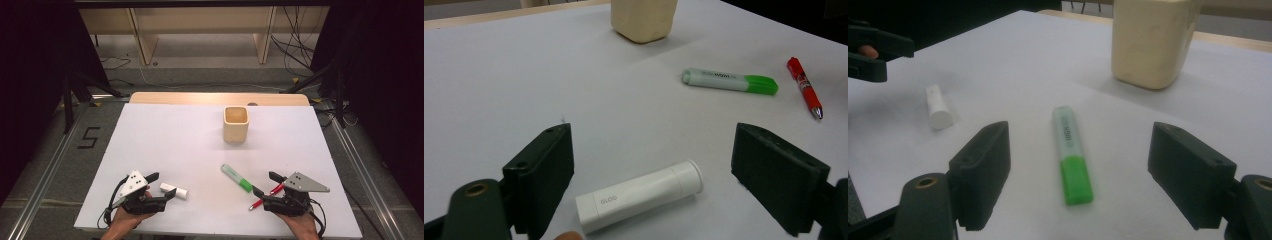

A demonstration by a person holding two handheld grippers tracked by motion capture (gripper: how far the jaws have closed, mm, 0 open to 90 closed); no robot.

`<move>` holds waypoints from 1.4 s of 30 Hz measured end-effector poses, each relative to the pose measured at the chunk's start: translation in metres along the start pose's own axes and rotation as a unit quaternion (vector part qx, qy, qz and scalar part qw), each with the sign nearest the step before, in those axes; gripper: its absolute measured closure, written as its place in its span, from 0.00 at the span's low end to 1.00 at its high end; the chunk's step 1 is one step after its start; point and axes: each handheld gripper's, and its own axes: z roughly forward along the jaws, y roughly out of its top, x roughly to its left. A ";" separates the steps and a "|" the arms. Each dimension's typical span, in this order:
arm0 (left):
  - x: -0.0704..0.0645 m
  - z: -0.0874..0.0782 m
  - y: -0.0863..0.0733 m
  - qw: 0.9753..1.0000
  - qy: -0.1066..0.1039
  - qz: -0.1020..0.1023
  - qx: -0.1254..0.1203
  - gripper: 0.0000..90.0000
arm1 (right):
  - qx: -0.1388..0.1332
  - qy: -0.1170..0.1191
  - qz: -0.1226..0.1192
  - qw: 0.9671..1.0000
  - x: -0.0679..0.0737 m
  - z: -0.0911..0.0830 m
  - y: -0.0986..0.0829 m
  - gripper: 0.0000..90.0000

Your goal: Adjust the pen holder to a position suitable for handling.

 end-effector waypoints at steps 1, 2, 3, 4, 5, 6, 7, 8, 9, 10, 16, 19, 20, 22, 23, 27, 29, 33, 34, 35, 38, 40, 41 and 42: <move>0.000 0.000 0.000 1.000 0.000 0.000 0.000 0.19 | 0.000 -0.001 0.001 1.000 -0.002 0.000 0.002 0.29; 0.000 0.000 0.000 1.000 0.001 0.000 0.000 0.19 | 0.000 -0.001 0.001 1.000 -0.002 0.000 0.002 0.29; 0.000 0.000 0.000 1.000 0.001 0.000 0.000 0.19 | 0.002 -0.002 0.002 1.000 -0.004 0.001 0.004 0.29; 0.000 0.000 0.000 1.000 0.001 -0.002 0.000 0.19 | 0.004 -0.005 0.005 1.000 -0.006 0.001 0.006 0.29; 0.000 0.000 0.000 1.000 0.002 -0.003 0.000 0.19 | 0.004 -0.007 0.010 1.000 -0.009 0.001 0.007 0.29; 0.000 0.001 0.000 1.000 0.002 -0.003 0.000 0.19 | 0.004 -0.009 0.012 1.000 -0.011 0.001 0.009 0.29; 0.000 0.001 0.000 1.000 0.002 -0.003 0.000 0.19 | 0.004 -0.011 0.015 1.000 -0.014 0.002 0.011 0.29; 0.000 0.000 0.000 1.000 0.001 -0.003 0.000 0.19 | 0.003 -0.013 0.018 1.000 -0.017 0.003 0.013 0.29; 0.000 0.000 0.000 1.000 0.001 -0.003 0.000 0.19 | 0.003 -0.015 0.024 1.000 -0.020 0.004 0.015 0.30; 0.000 0.000 0.000 1.000 0.001 -0.002 0.000 0.19 | 0.006 -0.019 0.029 0.999 -0.023 0.005 0.018 0.30; 0.001 -0.001 0.001 1.000 0.005 -0.004 -0.003 0.19 | 0.018 -0.043 0.053 0.997 -0.042 0.019 0.029 0.34; 0.001 0.000 0.001 1.000 0.005 -0.002 -0.001 0.19 | 0.021 -0.049 0.057 0.997 -0.046 0.024 0.032 0.34; 0.001 0.000 0.001 1.000 0.005 -0.002 -0.002 0.19 | 0.021 -0.050 0.058 0.997 -0.047 0.026 0.033 0.36; 0.001 0.000 0.001 1.000 0.005 -0.003 -0.002 0.19 | 0.023 -0.054 0.058 0.997 -0.050 0.031 0.035 0.37; 0.002 0.000 0.001 1.000 0.005 -0.003 -0.002 0.19 | 0.024 -0.056 0.057 0.996 -0.052 0.033 0.036 0.38; 0.002 -0.001 0.001 1.000 0.007 -0.005 -0.003 0.19 | 0.033 -0.067 0.061 0.995 -0.058 0.042 0.039 0.41; 0.002 -0.001 0.001 1.000 0.006 -0.005 -0.003 0.19 | 0.034 -0.071 0.064 0.995 -0.060 0.046 0.040 0.44; 0.002 0.000 0.001 1.000 0.007 -0.006 -0.002 0.19 | 0.033 -0.080 0.064 0.994 -0.067 0.054 0.043 0.53; 0.002 0.000 0.001 1.000 0.007 -0.006 -0.003 0.19 | 0.033 -0.084 0.066 0.994 -0.069 0.056 0.044 0.56; 0.002 -0.001 0.001 1.000 0.008 -0.006 -0.003 0.19 | 0.036 -0.088 0.067 0.993 -0.071 0.059 0.045 0.58; 0.003 -0.001 0.001 1.000 0.010 -0.007 -0.006 0.19 | 0.042 -0.097 0.070 0.992 -0.079 0.069 0.049 0.72; 0.003 -0.001 0.001 1.000 0.010 -0.008 -0.006 0.19 | 0.042 -0.093 0.087 0.991 -0.086 0.079 0.055 0.84; 0.003 -0.001 0.001 1.000 0.010 -0.008 -0.006 0.19 | 0.042 -0.093 0.087 0.991 -0.086 0.079 0.055 0.84; 0.003 -0.001 0.001 1.000 0.010 -0.008 -0.006 0.19 | 0.044 -0.094 0.090 0.991 -0.088 0.083 0.057 0.87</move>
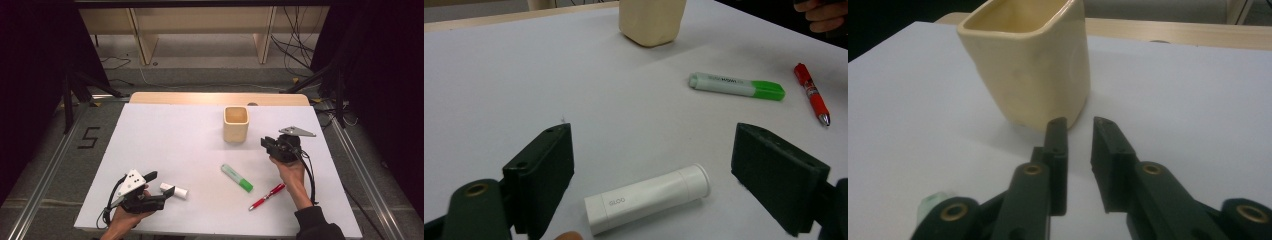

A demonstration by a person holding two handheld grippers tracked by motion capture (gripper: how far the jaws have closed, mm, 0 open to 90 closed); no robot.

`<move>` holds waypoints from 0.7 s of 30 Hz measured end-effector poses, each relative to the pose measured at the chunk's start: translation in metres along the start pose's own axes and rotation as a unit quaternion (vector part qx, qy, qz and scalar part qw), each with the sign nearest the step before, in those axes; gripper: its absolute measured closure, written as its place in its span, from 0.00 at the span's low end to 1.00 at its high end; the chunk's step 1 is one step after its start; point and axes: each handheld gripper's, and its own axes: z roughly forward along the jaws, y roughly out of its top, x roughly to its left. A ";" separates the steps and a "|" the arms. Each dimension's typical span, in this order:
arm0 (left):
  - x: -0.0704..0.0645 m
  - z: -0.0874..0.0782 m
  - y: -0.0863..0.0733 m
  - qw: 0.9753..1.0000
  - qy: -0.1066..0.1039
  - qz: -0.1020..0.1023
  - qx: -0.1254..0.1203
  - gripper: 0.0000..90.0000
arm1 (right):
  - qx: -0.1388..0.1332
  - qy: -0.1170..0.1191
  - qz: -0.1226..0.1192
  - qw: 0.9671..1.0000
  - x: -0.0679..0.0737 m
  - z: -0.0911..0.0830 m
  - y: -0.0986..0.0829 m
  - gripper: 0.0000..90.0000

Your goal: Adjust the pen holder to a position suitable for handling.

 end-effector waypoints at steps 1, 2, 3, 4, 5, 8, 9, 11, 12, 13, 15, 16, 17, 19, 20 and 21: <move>0.000 0.000 0.000 1.000 0.000 0.000 0.000 0.19 | 0.000 -0.003 0.001 1.000 0.000 0.003 0.002 0.90; 0.000 0.000 0.000 1.000 0.000 0.001 0.001 0.19 | -0.001 -0.003 0.000 1.000 -0.001 0.007 0.004 0.92; 0.000 0.000 0.000 1.000 0.000 0.002 0.001 0.19 | 0.001 -0.008 0.000 1.000 -0.002 0.013 0.008 0.97; 0.000 0.000 0.000 1.000 0.000 0.002 0.001 0.19 | 0.001 -0.008 0.000 1.000 -0.002 0.013 0.008 0.97; 0.000 0.000 0.000 1.000 0.001 0.002 0.001 0.19 | 0.002 -0.016 -0.003 1.000 -0.003 0.020 0.012 1.00; 0.000 0.000 0.000 1.000 0.001 0.002 0.002 0.19 | 0.004 -0.021 -0.006 1.000 -0.005 0.027 0.015 1.00; 0.000 0.000 0.000 1.000 0.002 0.003 0.001 0.19 | 0.007 -0.024 -0.006 1.000 -0.006 0.031 0.017 1.00; 0.000 0.000 0.000 1.000 0.003 0.002 0.002 0.19 | 0.010 -0.028 -0.004 1.000 -0.008 0.039 0.021 1.00; 0.000 0.000 0.000 1.000 0.003 0.001 0.002 0.19 | 0.013 -0.031 -0.005 0.999 -0.009 0.043 0.023 1.00; 0.000 0.000 0.000 1.000 0.003 0.001 0.001 0.19 | 0.017 -0.037 -0.007 0.999 -0.010 0.046 0.025 1.00; 0.000 0.000 0.000 1.000 0.003 0.001 0.001 0.19 | 0.017 -0.036 -0.004 0.999 -0.012 0.055 0.030 1.00; 0.000 0.000 0.000 1.000 0.003 0.000 0.000 0.19 | 0.017 -0.036 -0.004 0.999 -0.012 0.055 0.030 1.00; 0.000 0.000 0.000 1.000 0.002 0.000 0.000 0.19 | 0.018 -0.036 0.000 0.999 -0.013 0.057 0.031 1.00; 0.000 0.000 0.000 1.000 0.003 0.001 0.000 0.19 | 0.020 -0.032 0.003 0.999 -0.015 0.062 0.034 1.00; 0.000 0.000 0.000 1.000 0.003 0.000 0.000 0.19 | 0.021 -0.028 0.011 0.999 -0.017 0.065 0.034 1.00; 0.000 0.000 0.000 1.000 0.002 0.000 0.000 0.19 | 0.023 -0.025 0.019 0.999 -0.018 0.068 0.034 1.00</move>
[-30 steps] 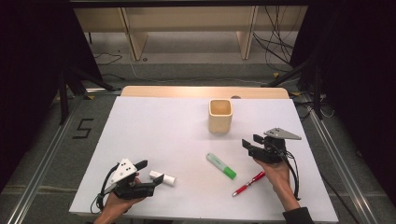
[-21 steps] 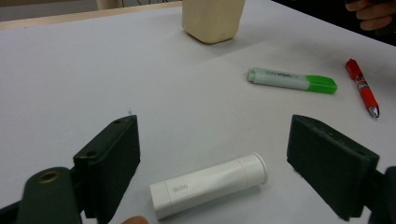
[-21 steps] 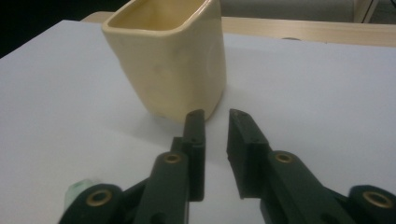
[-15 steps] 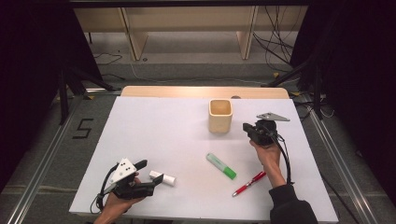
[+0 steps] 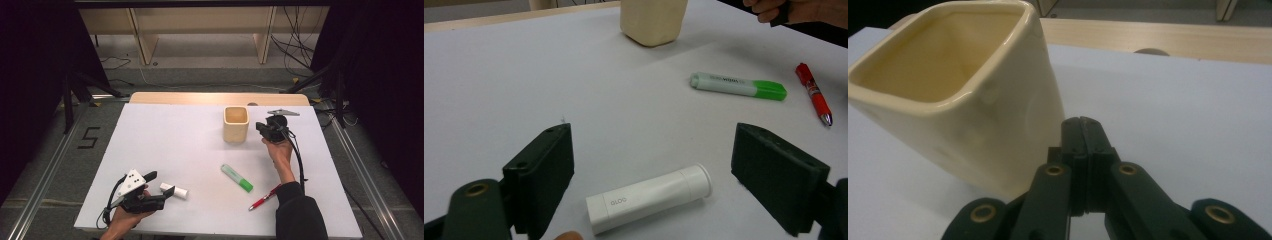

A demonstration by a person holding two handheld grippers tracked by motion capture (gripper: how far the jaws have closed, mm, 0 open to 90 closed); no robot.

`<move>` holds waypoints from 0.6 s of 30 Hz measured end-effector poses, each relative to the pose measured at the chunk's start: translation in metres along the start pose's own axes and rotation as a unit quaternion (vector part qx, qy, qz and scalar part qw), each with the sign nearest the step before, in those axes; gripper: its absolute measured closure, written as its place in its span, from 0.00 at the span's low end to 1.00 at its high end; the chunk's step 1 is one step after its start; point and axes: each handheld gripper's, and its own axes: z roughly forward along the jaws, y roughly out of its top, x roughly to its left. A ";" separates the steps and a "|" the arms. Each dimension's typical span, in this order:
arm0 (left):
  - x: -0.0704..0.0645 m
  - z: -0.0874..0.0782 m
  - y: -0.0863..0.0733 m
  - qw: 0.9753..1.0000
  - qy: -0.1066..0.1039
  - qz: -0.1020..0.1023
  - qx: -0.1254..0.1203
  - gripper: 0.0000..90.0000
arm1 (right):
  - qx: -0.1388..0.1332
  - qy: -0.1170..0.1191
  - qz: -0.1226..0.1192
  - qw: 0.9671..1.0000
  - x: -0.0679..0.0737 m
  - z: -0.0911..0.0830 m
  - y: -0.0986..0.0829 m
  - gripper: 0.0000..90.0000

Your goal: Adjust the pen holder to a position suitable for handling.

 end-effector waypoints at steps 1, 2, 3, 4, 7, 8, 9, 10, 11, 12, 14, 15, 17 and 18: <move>0.000 0.000 0.000 1.000 0.000 0.001 0.000 0.19 | 0.001 0.004 0.005 1.000 -0.001 0.003 0.000 1.00; 0.000 0.000 0.000 1.000 0.001 0.001 0.000 0.19 | 0.003 0.002 0.006 1.000 -0.001 0.005 0.000 1.00; 0.000 -0.001 0.000 1.000 0.000 0.001 0.000 0.19 | 0.006 -0.001 0.006 1.000 -0.002 0.007 0.000 1.00; 0.000 -0.001 0.000 1.000 0.000 -0.001 0.000 0.19 | 0.010 -0.002 0.006 1.000 -0.002 0.009 0.000 1.00; 0.001 0.000 0.000 1.000 0.000 -0.001 0.000 0.19 | 0.014 -0.001 0.004 1.000 -0.002 0.014 0.001 1.00; 0.001 0.000 0.000 1.000 0.001 -0.001 0.001 0.19 | 0.016 -0.001 0.002 1.000 -0.002 0.016 0.002 1.00; 0.001 0.000 0.000 1.000 0.000 0.000 0.001 0.19 | 0.019 -0.002 -0.002 1.000 -0.002 0.018 0.002 1.00; 0.000 0.000 0.000 1.000 0.001 0.000 0.001 0.19 | 0.023 -0.004 -0.002 1.000 -0.002 0.021 0.003 1.00; 0.000 -0.001 0.000 1.000 0.001 -0.001 0.000 0.19 | 0.025 -0.005 -0.003 1.000 -0.002 0.023 0.003 1.00; 0.001 -0.001 0.001 1.000 0.001 -0.001 0.000 0.19 | 0.024 -0.005 -0.002 1.000 -0.002 0.025 0.004 1.00; 0.001 -0.001 0.000 1.000 0.001 -0.002 0.000 0.19 | 0.026 0.001 0.000 1.000 -0.001 0.029 0.006 1.00; 0.001 -0.001 0.000 1.000 0.002 -0.001 0.001 0.19 | 0.026 0.001 0.000 1.000 -0.001 0.029 0.006 1.00; 0.001 -0.001 0.000 1.000 0.001 -0.001 0.001 0.19 | 0.031 0.004 -0.006 0.999 0.003 0.032 0.005 1.00; 0.001 -0.001 0.001 1.000 0.001 -0.001 0.001 0.19 | 0.031 0.004 -0.006 0.999 0.003 0.032 0.005 1.00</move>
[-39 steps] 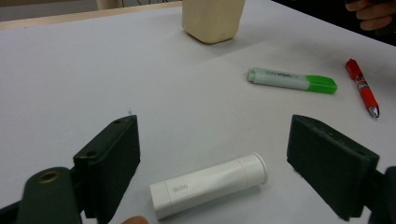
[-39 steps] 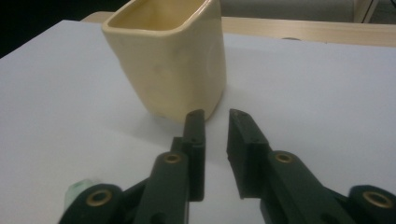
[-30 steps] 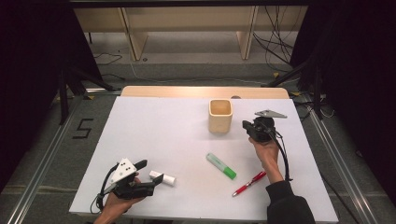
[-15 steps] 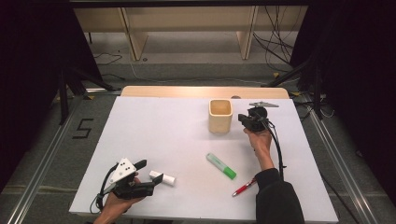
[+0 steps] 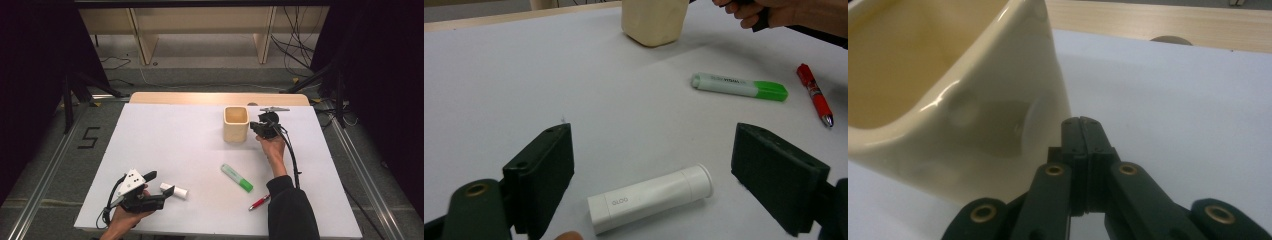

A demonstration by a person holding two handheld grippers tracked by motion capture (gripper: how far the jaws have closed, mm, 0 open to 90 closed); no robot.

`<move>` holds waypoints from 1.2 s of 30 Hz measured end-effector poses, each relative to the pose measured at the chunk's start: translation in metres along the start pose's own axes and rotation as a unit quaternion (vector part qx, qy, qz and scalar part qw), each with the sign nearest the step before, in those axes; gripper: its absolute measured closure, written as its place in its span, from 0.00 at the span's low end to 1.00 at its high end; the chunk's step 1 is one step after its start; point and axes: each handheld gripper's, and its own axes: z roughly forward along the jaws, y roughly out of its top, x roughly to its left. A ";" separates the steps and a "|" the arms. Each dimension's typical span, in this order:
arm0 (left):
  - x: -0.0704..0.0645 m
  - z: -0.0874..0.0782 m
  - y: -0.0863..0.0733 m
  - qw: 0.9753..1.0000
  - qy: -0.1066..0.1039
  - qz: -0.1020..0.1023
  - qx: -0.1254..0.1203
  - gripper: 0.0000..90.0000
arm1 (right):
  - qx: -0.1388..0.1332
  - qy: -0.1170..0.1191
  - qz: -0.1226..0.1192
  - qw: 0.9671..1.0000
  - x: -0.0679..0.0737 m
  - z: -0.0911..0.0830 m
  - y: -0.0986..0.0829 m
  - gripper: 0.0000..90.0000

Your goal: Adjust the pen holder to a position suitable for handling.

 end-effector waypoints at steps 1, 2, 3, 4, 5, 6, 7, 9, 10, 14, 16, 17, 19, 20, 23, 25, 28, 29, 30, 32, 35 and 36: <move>0.000 0.000 0.000 1.000 0.000 0.000 0.000 0.19 | 0.002 0.000 0.000 1.000 0.001 0.001 0.000 1.00; 0.000 0.000 0.000 1.000 0.000 0.000 0.000 0.19 | 0.003 0.001 -0.001 1.000 0.001 0.002 -0.001 1.00; 0.000 0.000 0.000 1.000 0.000 0.000 -0.001 0.19 | 0.005 0.002 -0.001 1.000 0.001 0.003 -0.001 1.00; 0.000 0.000 0.000 1.000 0.000 0.000 -0.001 0.19 | 0.006 0.004 -0.002 1.000 0.002 0.004 -0.002 1.00; 0.000 0.000 0.000 1.000 0.000 -0.001 -0.001 0.19 | 0.007 0.006 -0.003 1.000 0.003 0.004 -0.002 1.00; 0.000 0.000 0.000 1.000 0.000 -0.001 -0.001 0.19 | 0.009 0.007 -0.004 1.000 0.004 0.005 -0.002 1.00; 0.000 0.000 0.000 1.000 0.001 0.000 0.000 0.19 | 0.011 0.007 -0.008 1.000 0.005 0.006 -0.002 1.00; 0.000 0.000 0.000 1.000 0.001 0.000 0.000 0.19 | 0.015 0.002 -0.007 1.000 0.006 0.007 -0.001 1.00; 0.000 0.001 0.000 1.000 0.001 0.001 0.000 0.19 | 0.016 0.005 -0.003 1.000 0.006 0.007 0.000 1.00; 0.000 0.002 0.000 1.000 0.001 0.001 0.002 0.19 | 0.017 0.006 -0.007 1.000 0.008 0.007 0.001 1.00; -0.001 0.002 0.000 1.000 0.000 0.000 0.003 0.19 | 0.019 0.005 -0.011 1.000 0.010 0.008 0.001 1.00; -0.001 0.002 0.000 1.000 0.000 0.001 0.003 0.19 | 0.019 0.009 -0.011 1.000 0.013 0.010 0.002 1.00; -0.001 0.002 0.000 1.000 0.001 0.001 0.002 0.19 | 0.018 0.014 -0.011 1.000 0.016 0.012 0.002 1.00; -0.001 0.002 0.000 1.000 0.000 0.001 0.002 0.19 | 0.018 0.016 -0.011 1.000 0.019 0.013 0.003 1.00; 0.000 0.001 0.000 1.000 0.001 0.000 0.001 0.19 | 0.017 0.021 -0.014 1.000 0.026 0.017 0.003 1.00; 0.000 0.001 0.000 1.000 0.000 0.001 0.001 0.19 | 0.018 0.023 -0.017 0.999 0.030 0.019 0.004 1.00; 0.000 0.001 0.000 1.000 0.001 0.001 0.000 0.19 | 0.020 0.022 -0.019 0.999 0.035 0.021 0.006 1.00; 0.000 0.001 0.000 1.000 0.001 0.001 0.000 0.19 | 0.020 0.021 -0.024 0.999 0.037 0.022 0.006 1.00; 0.000 0.001 0.000 1.000 0.001 0.001 0.000 0.19 | 0.021 0.020 -0.025 0.999 0.038 0.022 0.006 1.00; 0.000 0.001 0.000 1.000 0.001 0.001 0.001 0.19 | 0.022 0.023 -0.025 0.999 0.040 0.022 0.006 1.00; 0.000 0.001 0.000 1.000 0.000 0.001 0.000 0.19 | 0.021 0.022 -0.025 0.999 0.042 0.024 0.006 1.00; 0.000 0.001 0.000 1.000 0.000 0.001 0.001 0.19 | 0.023 0.020 -0.028 0.999 0.043 0.024 0.007 1.00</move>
